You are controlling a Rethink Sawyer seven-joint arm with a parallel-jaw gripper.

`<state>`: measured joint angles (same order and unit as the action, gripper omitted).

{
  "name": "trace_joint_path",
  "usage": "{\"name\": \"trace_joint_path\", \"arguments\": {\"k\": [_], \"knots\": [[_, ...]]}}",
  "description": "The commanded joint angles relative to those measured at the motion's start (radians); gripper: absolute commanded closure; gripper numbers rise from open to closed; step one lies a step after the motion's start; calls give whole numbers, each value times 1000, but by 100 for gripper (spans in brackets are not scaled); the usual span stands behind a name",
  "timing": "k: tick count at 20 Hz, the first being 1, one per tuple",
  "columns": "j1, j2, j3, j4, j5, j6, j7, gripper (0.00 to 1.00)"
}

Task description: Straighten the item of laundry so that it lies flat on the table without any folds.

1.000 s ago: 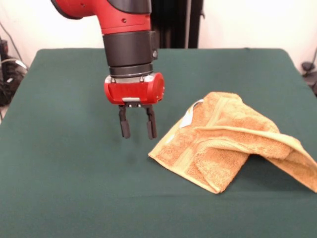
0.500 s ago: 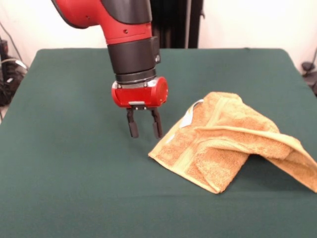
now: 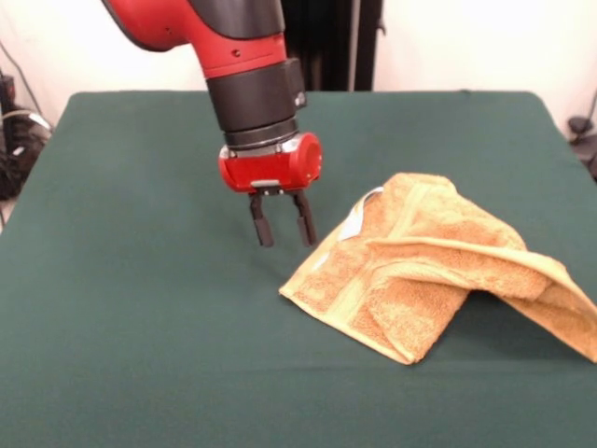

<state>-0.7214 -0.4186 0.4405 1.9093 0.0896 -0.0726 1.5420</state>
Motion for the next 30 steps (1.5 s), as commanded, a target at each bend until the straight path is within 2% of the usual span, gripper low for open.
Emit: {"name": "trace_joint_path", "arguments": {"k": [1, 7, 14, 18, 22, 30], "knots": [[0, 78, 147, 81, 20, 115, 207, 0], [-2, 81, 143, 57, 18, 124, 183, 0], [38, -36, 100, 48, 43, 163, 187, 0], [40, -36, 103, 59, 43, 131, 213, 0], [27, 16, 139, 48, 45, 131, 213, 0], [-14, 165, 197, -16, -8, 67, 170, 0]]}}
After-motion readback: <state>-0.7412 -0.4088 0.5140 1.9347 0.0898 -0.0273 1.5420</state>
